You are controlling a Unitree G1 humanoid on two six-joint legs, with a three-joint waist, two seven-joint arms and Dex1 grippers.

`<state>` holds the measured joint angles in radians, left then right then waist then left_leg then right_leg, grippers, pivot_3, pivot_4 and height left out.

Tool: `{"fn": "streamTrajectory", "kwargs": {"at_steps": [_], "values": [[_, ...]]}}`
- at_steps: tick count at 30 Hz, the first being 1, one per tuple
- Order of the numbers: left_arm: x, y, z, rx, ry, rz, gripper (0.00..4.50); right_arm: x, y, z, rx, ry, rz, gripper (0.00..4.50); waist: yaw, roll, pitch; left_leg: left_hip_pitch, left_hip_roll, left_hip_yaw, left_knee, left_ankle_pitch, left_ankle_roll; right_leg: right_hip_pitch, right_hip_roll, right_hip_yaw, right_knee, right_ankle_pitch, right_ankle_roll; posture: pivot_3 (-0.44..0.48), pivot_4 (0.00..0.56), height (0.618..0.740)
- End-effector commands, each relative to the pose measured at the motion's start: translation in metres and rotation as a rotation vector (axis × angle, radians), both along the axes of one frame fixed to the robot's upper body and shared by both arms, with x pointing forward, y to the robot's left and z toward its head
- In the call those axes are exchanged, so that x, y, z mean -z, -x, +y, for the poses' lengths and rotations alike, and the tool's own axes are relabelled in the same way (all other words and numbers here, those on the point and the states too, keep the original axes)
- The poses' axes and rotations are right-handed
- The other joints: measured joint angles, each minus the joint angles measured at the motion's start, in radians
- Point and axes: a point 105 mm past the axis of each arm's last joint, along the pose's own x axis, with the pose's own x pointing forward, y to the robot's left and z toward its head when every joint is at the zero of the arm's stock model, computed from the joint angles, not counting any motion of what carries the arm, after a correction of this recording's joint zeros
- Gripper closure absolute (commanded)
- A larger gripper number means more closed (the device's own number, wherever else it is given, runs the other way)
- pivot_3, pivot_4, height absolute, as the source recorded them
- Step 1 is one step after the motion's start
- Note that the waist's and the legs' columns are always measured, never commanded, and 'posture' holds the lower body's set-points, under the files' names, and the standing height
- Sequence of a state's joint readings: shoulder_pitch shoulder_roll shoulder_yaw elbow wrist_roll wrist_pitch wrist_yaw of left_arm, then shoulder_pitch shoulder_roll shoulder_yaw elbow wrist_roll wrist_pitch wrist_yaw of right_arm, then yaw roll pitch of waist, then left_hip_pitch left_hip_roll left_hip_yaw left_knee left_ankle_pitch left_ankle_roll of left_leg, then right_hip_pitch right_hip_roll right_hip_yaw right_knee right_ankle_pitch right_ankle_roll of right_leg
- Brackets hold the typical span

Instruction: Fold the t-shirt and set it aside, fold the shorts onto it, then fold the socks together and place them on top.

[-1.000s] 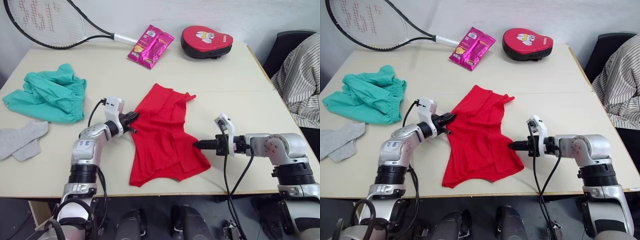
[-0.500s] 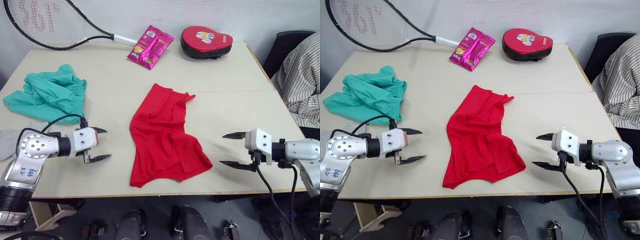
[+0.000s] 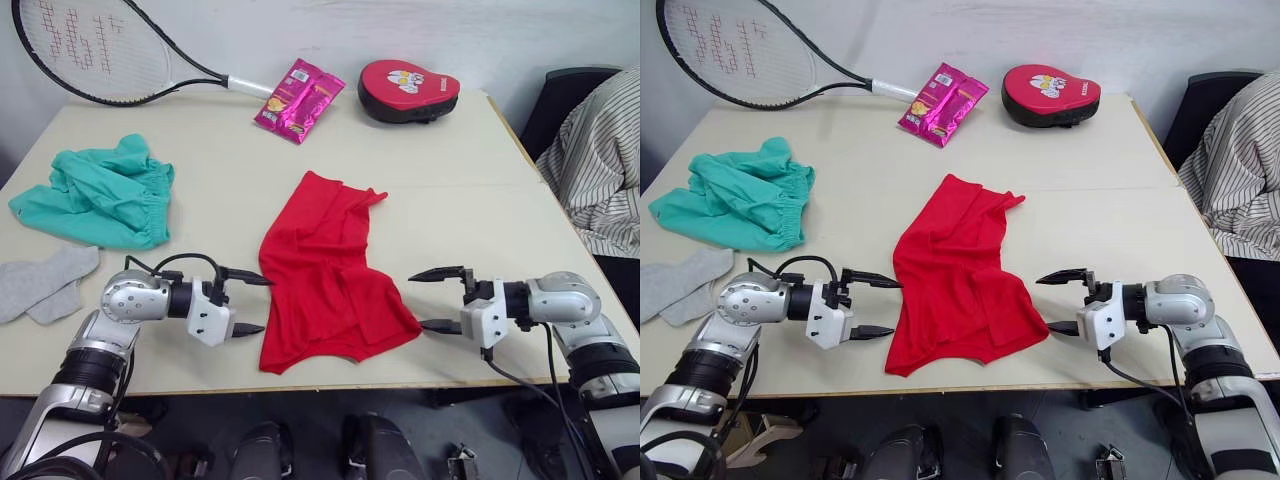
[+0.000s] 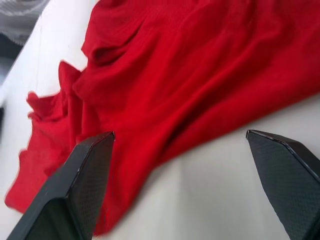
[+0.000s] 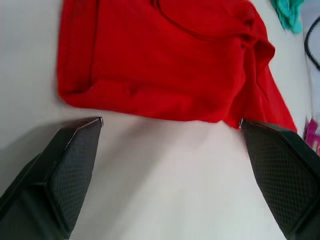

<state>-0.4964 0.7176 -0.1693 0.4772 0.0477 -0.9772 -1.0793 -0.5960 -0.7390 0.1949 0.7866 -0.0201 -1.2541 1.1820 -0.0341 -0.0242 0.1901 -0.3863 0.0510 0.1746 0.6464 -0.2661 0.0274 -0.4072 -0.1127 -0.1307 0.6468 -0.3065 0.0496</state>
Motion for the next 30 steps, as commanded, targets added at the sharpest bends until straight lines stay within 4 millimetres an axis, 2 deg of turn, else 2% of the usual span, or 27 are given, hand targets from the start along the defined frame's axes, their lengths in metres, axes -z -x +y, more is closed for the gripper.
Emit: {"fn": "streamTrajectory", "kwargs": {"at_steps": [1,8,13,15,18,27,28,30], "values": [[0.014,0.005,-0.010,0.063,-0.028,-0.011,0.06,0.016,0.003,0.015,-0.062,0.027,0.034,0.01,-0.002,0.000,0.000,0.000,0.000,0.000,0.000,0.000,0.000,0.000,0.000,0.000,0.000,0.000,0.000,0.000,0.150,0.740],[0.023,0.012,-0.027,0.158,-0.029,-0.042,0.06,0.019,0.002,0.043,-0.141,-0.007,0.027,0.01,-0.005,0.001,-0.002,0.001,0.000,0.000,0.001,0.000,0.001,0.001,0.000,0.000,0.001,0.000,0.000,0.000,0.150,0.740],[0.026,0.014,-0.037,0.199,-0.028,-0.035,0.06,0.020,0.001,0.053,-0.154,-0.017,0.037,0.01,-0.006,0.001,-0.002,0.001,0.000,0.000,0.001,0.000,0.001,0.001,0.000,0.000,0.001,0.000,0.000,0.000,0.150,0.740],[0.030,0.016,-0.042,0.218,-0.039,-0.013,0.47,0.019,0.001,0.055,-0.155,-0.022,0.038,0.39,-0.006,0.001,-0.002,0.001,0.000,0.000,0.001,0.000,0.001,0.002,0.000,0.000,0.001,0.000,0.000,0.000,0.150,0.740],[0.033,0.016,-0.048,0.233,-0.050,0.021,1.30,0.018,0.001,0.056,-0.156,-0.026,0.039,1.27,-0.005,0.001,-0.002,0.001,0.000,0.000,0.001,0.000,0.001,0.002,0.000,0.000,0.001,0.000,0.000,0.000,0.150,0.740],[0.035,0.014,-0.047,0.214,-0.045,0.074,4.29,0.014,0.006,0.053,-0.141,-0.044,0.051,4.47,0.004,0.002,-0.002,0.000,0.000,0.000,0.001,0.000,0.002,0.001,-0.001,0.000,0.001,0.000,0.000,0.000,0.150,0.740],[0.035,0.014,-0.046,0.209,-0.037,0.083,4.47,0.014,0.007,0.052,-0.140,-0.047,0.054,4.50,0.003,0.003,-0.002,0.000,0.000,0.000,0.001,0.000,0.002,0.001,-0.001,0.000,0.001,0.000,0.000,0.000,0.150,0.740],[0.033,0.016,-0.042,0.198,-0.026,0.093,4.47,0.013,0.010,0.051,-0.136,-0.050,0.061,4.50,0.001,0.003,-0.002,0.000,0.000,0.000,0.001,0.000,0.002,0.001,-0.001,0.000,0.001,0.000,0.000,0.000,0.150,0.740]]}}
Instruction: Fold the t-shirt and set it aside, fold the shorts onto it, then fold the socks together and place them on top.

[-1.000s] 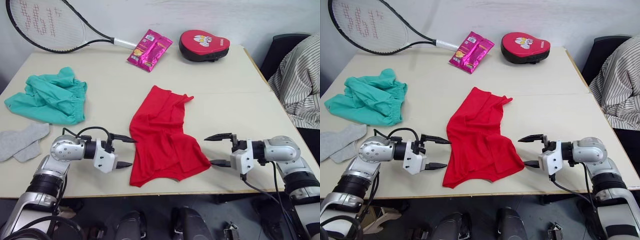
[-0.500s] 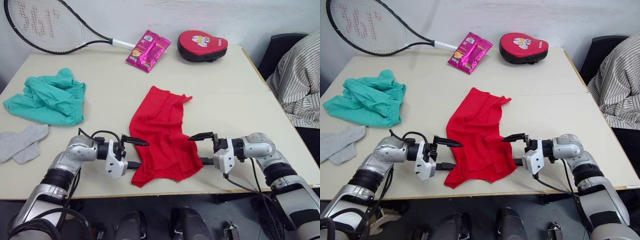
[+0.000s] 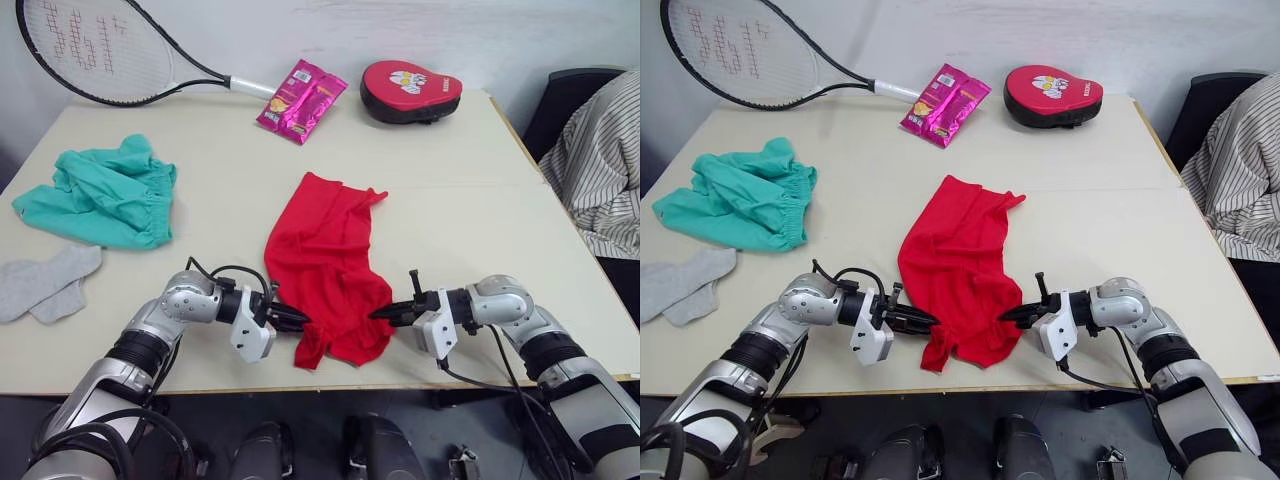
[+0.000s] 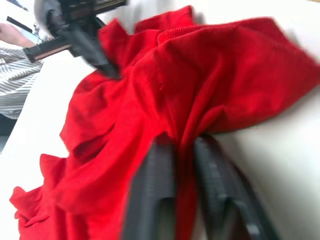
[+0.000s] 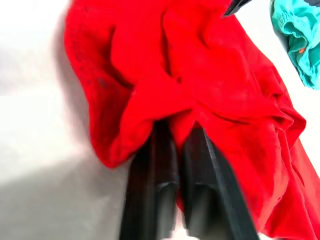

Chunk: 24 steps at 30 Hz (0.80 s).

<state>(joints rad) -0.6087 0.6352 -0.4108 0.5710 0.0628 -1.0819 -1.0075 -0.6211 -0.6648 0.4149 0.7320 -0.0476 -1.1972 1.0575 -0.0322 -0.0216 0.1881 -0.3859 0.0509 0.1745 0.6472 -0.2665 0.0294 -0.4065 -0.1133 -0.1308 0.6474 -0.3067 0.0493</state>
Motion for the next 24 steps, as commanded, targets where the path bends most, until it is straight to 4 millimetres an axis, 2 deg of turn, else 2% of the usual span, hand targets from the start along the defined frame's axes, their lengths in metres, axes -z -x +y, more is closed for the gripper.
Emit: {"fn": "streamTrajectory", "kwargs": {"at_steps": [1,7,10,13,17,24], "values": [[0.014,0.009,0.011,-0.022,-0.029,0.076,4.47,-0.009,0.004,-0.002,0.003,-0.029,-0.008,4.50,-0.003,0.000,0.000,0.000,0.000,0.000,0.000,0.000,0.000,0.000,0.000,0.000,0.000,0.000,0.000,0.000,0.150,0.740],[-0.006,0.018,0.031,-0.085,0.025,0.134,4.47,-0.024,0.024,-0.020,0.051,-0.025,0.094,4.50,-0.004,0.001,0.001,-0.001,0.000,0.000,-0.001,0.000,-0.001,-0.002,0.000,0.000,0.000,-0.001,-0.001,0.000,0.150,0.740],[-0.012,0.027,0.042,-0.114,0.029,0.187,4.47,-0.028,0.042,-0.029,0.100,-0.022,0.266,4.50,0.004,0.002,0.001,-0.002,0.000,-0.001,0.000,-0.001,0.001,-0.002,0.000,0.000,0.000,-0.001,-0.001,0.000,0.150,0.740],[-0.017,0.042,0.050,-0.115,0.022,0.247,4.47,-0.028,0.068,-0.034,0.121,0.000,0.458,4.50,0.008,0.002,0.002,-0.003,0.000,-0.003,0.000,-0.005,0.006,-0.002,-0.001,-0.001,-0.002,-0.001,-0.001,0.000,0.150,0.740],[-0.017,0.064,0.052,-0.109,0.028,0.339,4.47,-0.024,0.094,-0.034,0.156,0.054,0.624,4.50,0.009,0.002,0.002,-0.004,0.000,-0.004,0.000,-0.007,0.006,-0.001,-0.001,-0.001,-0.003,-0.001,-0.001,0.000,0.150,0.740],[-0.013,0.090,0.052,-0.142,-0.025,0.551,4.47,-0.026,0.117,-0.023,0.212,0.050,0.812,4.50,0.009,0.003,0.004,-0.005,0.000,-0.004,-0.001,-0.010,0.000,-0.003,-0.001,-0.002,-0.004,-0.003,0.000,0.000,0.150,0.740]]}}
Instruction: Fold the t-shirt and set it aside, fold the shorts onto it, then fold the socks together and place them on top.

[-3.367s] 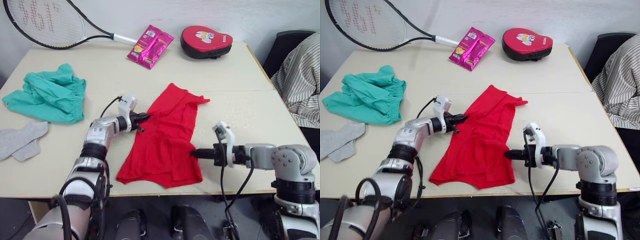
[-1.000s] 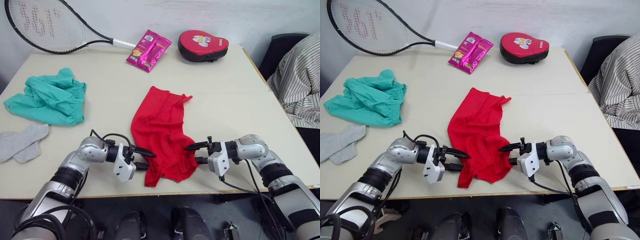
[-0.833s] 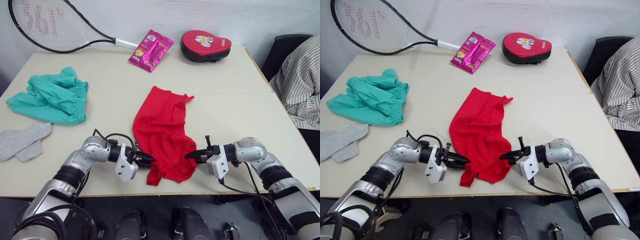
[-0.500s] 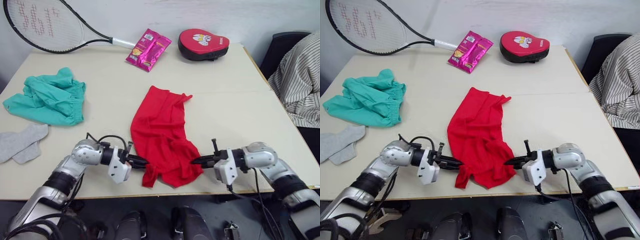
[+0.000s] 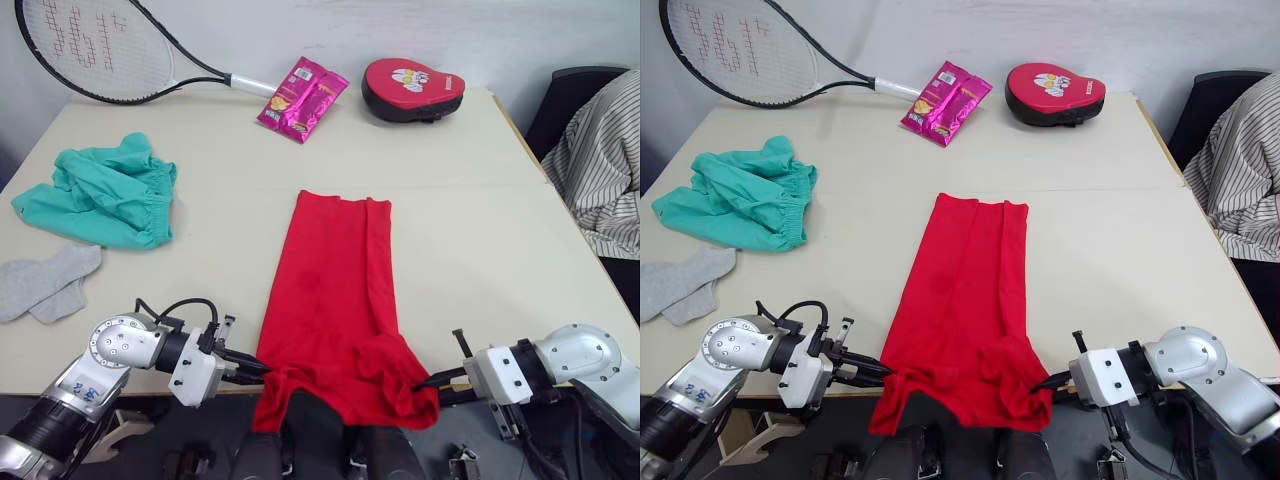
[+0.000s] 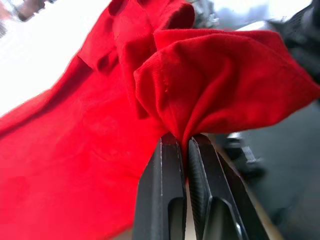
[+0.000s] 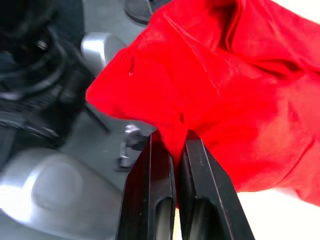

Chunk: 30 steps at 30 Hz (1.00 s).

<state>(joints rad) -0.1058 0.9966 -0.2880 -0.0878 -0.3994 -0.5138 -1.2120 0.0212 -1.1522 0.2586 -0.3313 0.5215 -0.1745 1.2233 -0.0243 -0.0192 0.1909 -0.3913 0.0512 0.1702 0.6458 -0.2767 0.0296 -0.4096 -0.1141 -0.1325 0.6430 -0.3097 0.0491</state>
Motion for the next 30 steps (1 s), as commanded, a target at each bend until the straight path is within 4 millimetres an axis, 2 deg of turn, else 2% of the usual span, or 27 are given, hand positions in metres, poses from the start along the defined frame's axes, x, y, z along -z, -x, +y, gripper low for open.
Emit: {"fn": "streamTrajectory", "kwargs": {"at_steps": [1,3,5,8,13,14,17,19,20,24,27,30], "values": [[-0.009,0.006,0.005,-0.015,-0.024,0.059,4.47,-0.011,0.007,0.001,0.034,0.010,0.084,4.50,0.002,0.001,0.001,0.000,0.000,0.000,0.000,0.000,0.000,0.000,0.000,0.000,0.000,0.000,0.000,0.000,0.150,0.740],[-0.011,0.009,0.006,-0.030,-0.031,0.128,4.47,-0.012,0.015,-0.001,0.030,0.033,0.151,4.50,0.003,0.001,0.001,-0.001,0.000,0.000,0.000,-0.001,0.000,0.000,0.000,0.000,-0.001,0.000,0.000,0.000,0.150,0.740],[-0.017,0.007,0.008,-0.068,-0.023,0.196,4.47,-0.019,0.014,-0.002,0.053,0.023,0.184,4.50,0.005,0.001,0.001,-0.002,0.000,0.000,0.000,-0.001,0.000,-0.001,0.000,0.000,-0.002,0.000,0.000,0.000,0.150,0.740],[-0.036,-0.014,0.015,-0.167,0.022,0.305,4.47,-0.042,-0.012,-0.003,0.158,-0.056,0.152,4.50,0.006,0.001,0.004,-0.002,0.000,0.000,0.000,-0.001,0.001,-0.001,0.000,0.000,-0.003,0.000,0.001,0.000,0.150,0.740],[-0.083,-0.064,0.011,-0.260,0.203,0.396,4.47,-0.076,-0.064,-0.014,0.306,-0.165,0.059,4.50,0.016,0.001,0.005,-0.007,0.000,-0.001,0.002,0.001,0.002,-0.003,0.001,-0.001,-0.006,0.000,0.001,0.000,0.150,0.740],[-0.088,-0.072,0.010,-0.263,0.216,0.392,4.47,-0.080,-0.073,-0.015,0.322,-0.182,0.039,4.50,0.020,0.001,0.005,-0.007,-0.001,-0.001,0.002,0.001,0.003,-0.003,0.001,-0.001,-0.006,0.001,0.002,0.000,0.150,0.740],[-0.102,-0.112,0.002,-0.324,0.274,0.389,4.47,-0.090,-0.107,-0.020,0.428,-0.237,0.092,4.50,0.023,0.000,0.005,-0.013,-0.002,0.000,0.005,0.007,0.004,-0.007,0.002,-0.003,-0.004,0.003,0.004,0.000,0.150,0.740],[-0.107,-0.146,-0.004,-0.398,0.315,0.378,4.47,-0.089,-0.135,-0.028,0.512,-0.237,0.062,4.50,0.025,0.000,0.005,-0.015,-0.002,0.000,0.006,0.007,0.004,-0.008,0.003,-0.003,-0.004,0.003,0.005,0.000,0.150,0.740],[-0.109,-0.160,-0.008,-0.431,0.334,0.388,4.47,-0.088,-0.149,-0.031,0.552,-0.243,0.045,4.50,0.026,0.000,0.005,-0.015,-0.003,0.001,0.008,0.007,0.005,-0.007,0.004,-0.003,-0.003,0.003,0.006,0.000,0.150,0.740],[-0.105,-0.193,-0.019,-0.526,0.379,0.415,4.47,-0.083,-0.190,-0.031,0.652,-0.285,0.007,4.50,0.018,-0.001,0.005,-0.018,-0.003,0.005,0.014,0.005,0.009,-0.009,0.010,-0.003,-0.004,0.005,0.011,0.000,0.150,0.740],[-0.091,-0.205,-0.024,-0.591,0.357,0.429,4.47,-0.075,-0.209,-0.029,0.705,-0.281,0.009,4.50,0.005,-0.001,0.006,-0.020,-0.003,0.009,0.014,0.004,0.010,-0.011,0.010,-0.002,0.000,0.006,0.014,0.000,0.150,0.740],[-0.080,-0.211,-0.027,-0.644,0.337,0.437,4.47,-0.066,-0.220,-0.029,0.742,-0.271,0.015,4.50,-0.005,-0.001,0.006,-0.024,-0.003,0.009,0.016,0.004,0.010,-0.016,0.010,-0.001,0.003,0.006,0.014,0.000,0.150,0.740]]}}
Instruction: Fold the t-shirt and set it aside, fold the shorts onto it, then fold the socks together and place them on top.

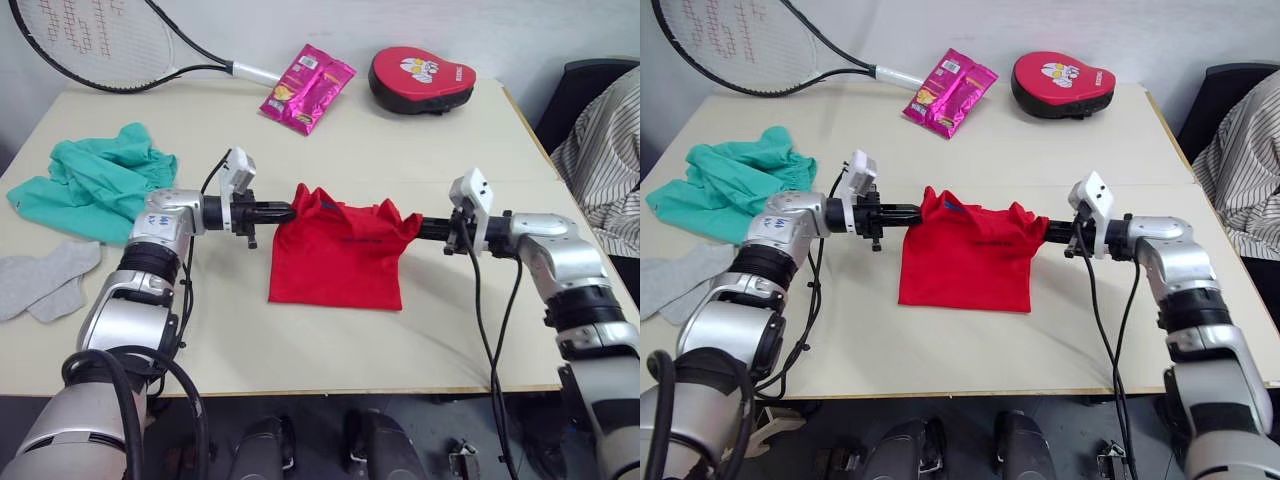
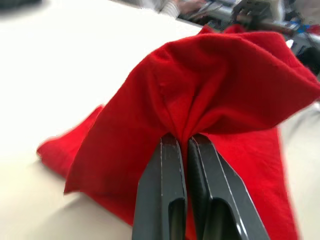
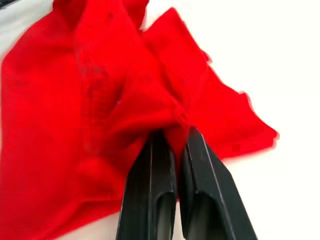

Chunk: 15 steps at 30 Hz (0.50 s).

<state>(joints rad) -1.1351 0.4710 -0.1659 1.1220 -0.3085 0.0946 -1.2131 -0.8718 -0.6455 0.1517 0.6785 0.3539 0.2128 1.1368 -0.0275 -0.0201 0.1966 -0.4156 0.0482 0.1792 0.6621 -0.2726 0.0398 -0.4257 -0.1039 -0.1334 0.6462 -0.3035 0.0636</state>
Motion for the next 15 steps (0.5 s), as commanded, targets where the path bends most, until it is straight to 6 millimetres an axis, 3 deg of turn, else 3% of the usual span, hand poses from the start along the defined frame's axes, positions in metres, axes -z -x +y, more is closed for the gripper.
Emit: {"fn": "streamTrajectory", "kwargs": {"at_steps": [1,5,14,15], "values": [[0.000,-0.009,0.005,-0.071,-0.021,-0.020,4.47,0.002,-0.012,-0.012,0.075,0.019,-0.021,4.50,-0.003,0.000,0.000,-0.002,0.000,0.000,0.002,0.000,0.000,-0.002,0.000,0.001,0.001,0.000,0.000,0.000,0.150,0.740],[0.004,-0.012,0.002,-0.095,-0.011,-0.022,4.47,0.006,-0.021,-0.013,0.124,-0.005,-0.022,4.50,-0.005,0.000,0.000,-0.005,0.001,-0.001,0.005,0.001,-0.001,-0.005,0.000,0.002,0.007,0.000,0.000,0.000,0.150,0.740],[-0.009,-0.022,0.009,-0.219,0.180,0.047,4.47,0.007,-0.031,-0.009,0.188,-0.102,-0.024,4.50,-0.008,0.000,0.000,-0.005,-0.001,-0.002,0.008,0.003,0.000,-0.005,-0.008,0.005,0.011,0.000,-0.001,0.000,0.150,0.740],[-0.007,-0.023,0.011,-0.235,0.178,0.056,4.22,0.007,-0.032,-0.009,0.199,-0.111,-0.025,4.50,-0.008,0.000,0.000,-0.005,-0.001,-0.002,0.008,0.003,0.000,-0.005,-0.008,0.005,0.012,0.000,0.000,0.000,0.150,0.740]]}}
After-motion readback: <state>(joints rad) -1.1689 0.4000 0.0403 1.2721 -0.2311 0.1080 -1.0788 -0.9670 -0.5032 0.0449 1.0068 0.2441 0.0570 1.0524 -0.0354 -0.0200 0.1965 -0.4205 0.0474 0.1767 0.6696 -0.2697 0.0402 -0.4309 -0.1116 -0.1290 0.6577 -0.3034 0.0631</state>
